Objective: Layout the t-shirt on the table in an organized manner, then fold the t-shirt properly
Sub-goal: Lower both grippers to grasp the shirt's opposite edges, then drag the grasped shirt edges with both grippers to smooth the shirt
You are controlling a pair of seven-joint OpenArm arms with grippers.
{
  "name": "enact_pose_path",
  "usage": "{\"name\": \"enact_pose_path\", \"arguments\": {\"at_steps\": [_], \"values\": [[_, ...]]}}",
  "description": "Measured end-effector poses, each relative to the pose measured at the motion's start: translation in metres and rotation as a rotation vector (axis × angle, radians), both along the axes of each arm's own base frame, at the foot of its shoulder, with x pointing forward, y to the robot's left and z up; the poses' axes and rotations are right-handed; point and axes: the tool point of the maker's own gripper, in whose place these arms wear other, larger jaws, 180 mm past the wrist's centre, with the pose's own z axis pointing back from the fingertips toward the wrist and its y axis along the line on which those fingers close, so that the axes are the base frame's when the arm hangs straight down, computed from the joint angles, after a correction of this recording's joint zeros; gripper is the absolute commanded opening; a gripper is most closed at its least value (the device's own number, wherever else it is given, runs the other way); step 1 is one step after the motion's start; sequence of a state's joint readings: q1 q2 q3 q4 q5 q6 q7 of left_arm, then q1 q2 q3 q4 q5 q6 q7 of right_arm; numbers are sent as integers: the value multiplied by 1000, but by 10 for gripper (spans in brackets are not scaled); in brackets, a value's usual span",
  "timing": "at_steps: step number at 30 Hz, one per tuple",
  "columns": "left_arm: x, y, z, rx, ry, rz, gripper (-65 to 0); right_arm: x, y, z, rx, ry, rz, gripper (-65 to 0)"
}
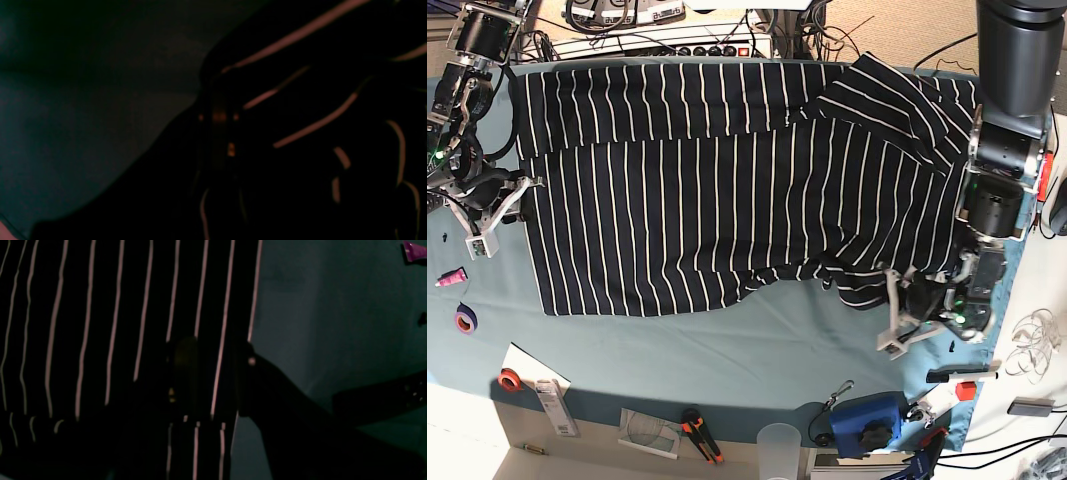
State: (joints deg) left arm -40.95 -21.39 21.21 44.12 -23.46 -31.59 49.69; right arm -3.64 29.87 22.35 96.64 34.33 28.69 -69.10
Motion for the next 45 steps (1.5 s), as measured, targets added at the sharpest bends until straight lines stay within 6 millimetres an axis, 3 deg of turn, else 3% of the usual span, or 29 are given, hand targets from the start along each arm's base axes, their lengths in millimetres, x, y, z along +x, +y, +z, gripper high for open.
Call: {"name": "enact_pose_path", "arguments": {"at_steps": [6,9,14,19,23,27,30,35,36,40,43,45], "values": [[13,24,15,83,4,77,-650,-1,-11,0,-67,4,-16,-550],[34,34,43,62,-55,104,-650,3,-11,3,-64,-23,-14,-600],[75,62,101,42,-221,201,-650,8,-9,7,-59,-62,-9,-603],[93,87,138,49,-314,239,-650,17,-14,15,-97,-125,-11,-603],[105,87,162,40,-367,239,-650,27,-36,31,-171,-227,-113,-603],[108,78,168,9,-376,235,-650,31,-62,47,-269,-276,-229,-603],[109,74,167,1,-373,227,-650,37,-65,56,-273,-279,-249,-603],[104,72,163,12,-340,216,-650,22,-68,38,-278,-128,-263,-594],[104,73,163,12,-341,217,-650,21,-68,38,-278,-128,-263,-576],[103,77,163,17,-341,222,-650,24,-61,37,-282,-118,-197,-368],[104,77,163,16,-342,222,-650,25,-62,39,-292,-127,-197,-360],[104,76,163,15,-342,221,-650,37,-59,47,-274,-216,-178,-361]]}}
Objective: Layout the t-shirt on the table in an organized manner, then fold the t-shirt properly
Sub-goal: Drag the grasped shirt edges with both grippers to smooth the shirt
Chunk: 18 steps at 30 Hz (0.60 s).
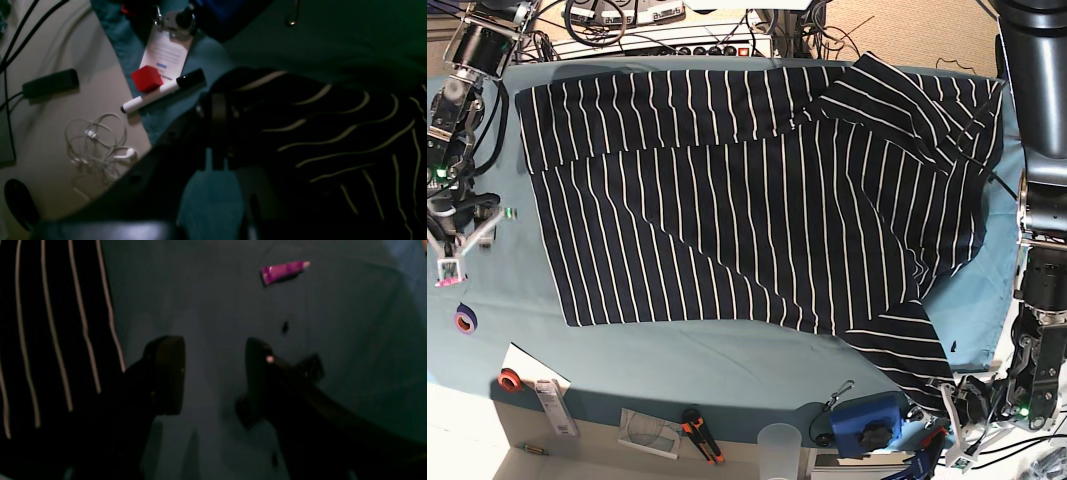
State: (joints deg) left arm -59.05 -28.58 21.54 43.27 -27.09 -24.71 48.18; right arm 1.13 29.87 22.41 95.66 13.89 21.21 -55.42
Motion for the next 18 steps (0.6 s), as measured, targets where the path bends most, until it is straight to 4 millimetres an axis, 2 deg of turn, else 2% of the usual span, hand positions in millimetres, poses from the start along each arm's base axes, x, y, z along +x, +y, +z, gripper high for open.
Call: {"name": "enact_pose_path", "arguments": {"at_steps": [2,6,9,11,16,18], "values": [[0,-1,0,-6,-1,-2,-650,10,1,-4,59,-38,10,-361],[-3,-8,-1,-37,17,-20,-650,19,-14,-44,208,36,-31,-361],[-3,-18,0,-59,17,-62,-650,38,-6,-61,342,31,23,-361],[-4,-17,-1,-54,18,-59,-650,55,3,-60,415,5,60,-361],[-4,-14,-1,-52,19,-54,-650,101,15,-40,516,-73,68,-363],[-4,-16,-1,-55,18,-55,-650,117,22,-40,534,-69,69,-365]]}}
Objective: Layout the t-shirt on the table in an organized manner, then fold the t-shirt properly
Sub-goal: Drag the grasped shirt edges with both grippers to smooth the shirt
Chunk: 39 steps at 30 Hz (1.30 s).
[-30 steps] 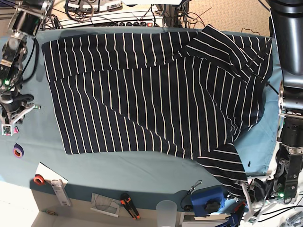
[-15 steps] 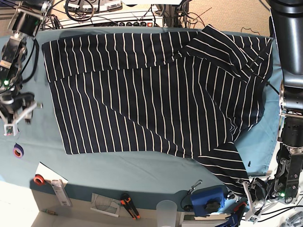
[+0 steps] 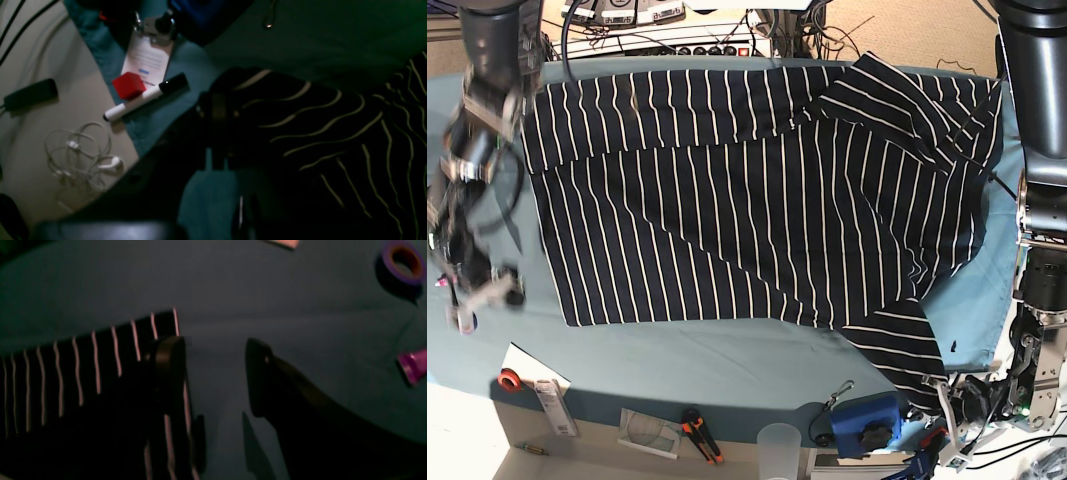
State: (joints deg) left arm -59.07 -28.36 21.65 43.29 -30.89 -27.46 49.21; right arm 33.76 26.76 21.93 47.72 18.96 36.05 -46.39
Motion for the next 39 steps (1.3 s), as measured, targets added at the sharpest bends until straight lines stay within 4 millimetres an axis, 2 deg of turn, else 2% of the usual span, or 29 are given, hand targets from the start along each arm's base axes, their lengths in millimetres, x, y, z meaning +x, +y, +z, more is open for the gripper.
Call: {"name": "enact_pose_path", "arguments": {"at_steps": [2,5,9,11,13,19,24,27,33,35,39], "values": [[0,-1,0,-1,1,-1,-650,12,14,-7,27,19,25,-366],[0,0,0,-3,0,0,-650,20,33,-33,12,92,32,-366],[0,0,0,-4,1,0,-650,11,45,-70,-71,192,36,-367],[-1,0,0,-2,3,0,-650,12,43,-73,-108,191,29,-367],[-1,1,0,-1,3,1,-650,12,42,-74,-117,195,20,-379],[-1,0,0,-2,3,1,-650,10,43,-77,-109,189,16,-475],[-1,0,0,-2,3,1,-650,9,60,-83,-46,155,36,-647],[-1,0,0,-1,3,1,-650,10,68,-85,-38,155,45,-650],[-1,0,0,-1,3,1,-650,11,69,-77,-78,155,70,-650],[-1,0,0,-1,3,1,-650,11,70,-71,-86,157,77,-650],[-2,-6,2,-62,12,6,-650,20,71,-46,-54,93,79,-650]]}}
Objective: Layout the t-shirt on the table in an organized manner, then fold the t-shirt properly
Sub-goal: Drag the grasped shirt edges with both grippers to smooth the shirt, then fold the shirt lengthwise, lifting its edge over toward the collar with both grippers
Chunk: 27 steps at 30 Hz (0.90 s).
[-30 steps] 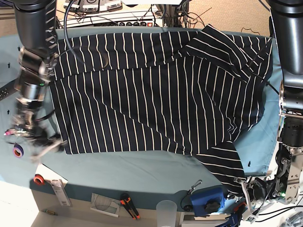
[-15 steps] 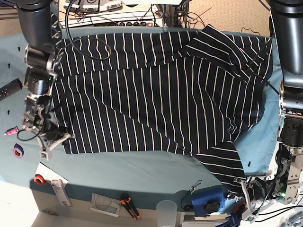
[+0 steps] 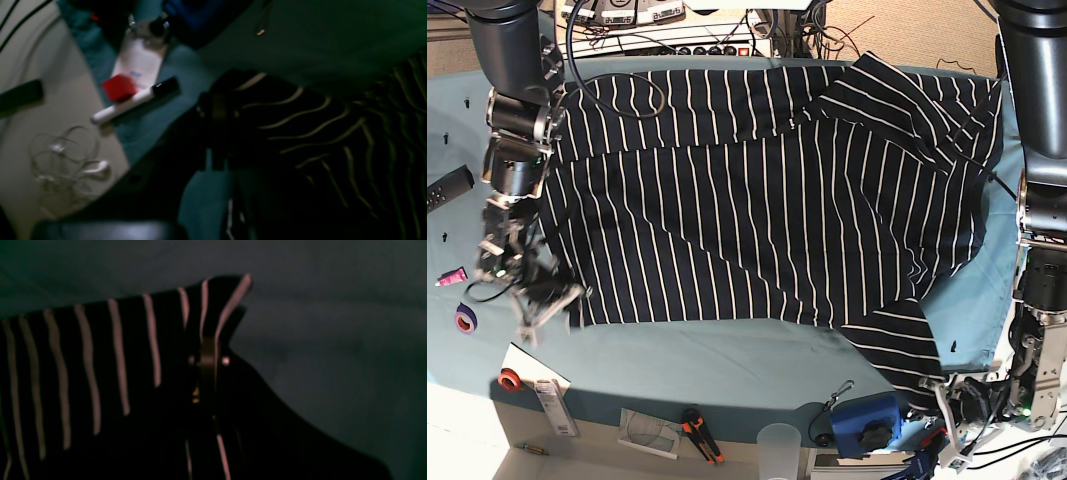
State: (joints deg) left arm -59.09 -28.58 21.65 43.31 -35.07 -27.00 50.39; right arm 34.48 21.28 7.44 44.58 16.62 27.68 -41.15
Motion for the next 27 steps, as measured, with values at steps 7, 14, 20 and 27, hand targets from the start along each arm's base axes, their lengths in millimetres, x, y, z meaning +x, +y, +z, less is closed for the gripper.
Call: {"name": "enact_pose_path", "arguments": {"at_steps": [7,14,20,27], "values": [[6,0,26,-107,-59,30,-650,4,-22,31,16,-74,-25,-650],[6,-30,102,-298,-142,-134,-650,-2,-27,52,192,-173,-21,-650],[8,-61,100,-284,-136,-195,-650,-17,-49,58,276,-188,-73,-650],[6,-61,69,-223,-67,-150,-650,-24,-53,54,293,-160,-84,-650]]}}
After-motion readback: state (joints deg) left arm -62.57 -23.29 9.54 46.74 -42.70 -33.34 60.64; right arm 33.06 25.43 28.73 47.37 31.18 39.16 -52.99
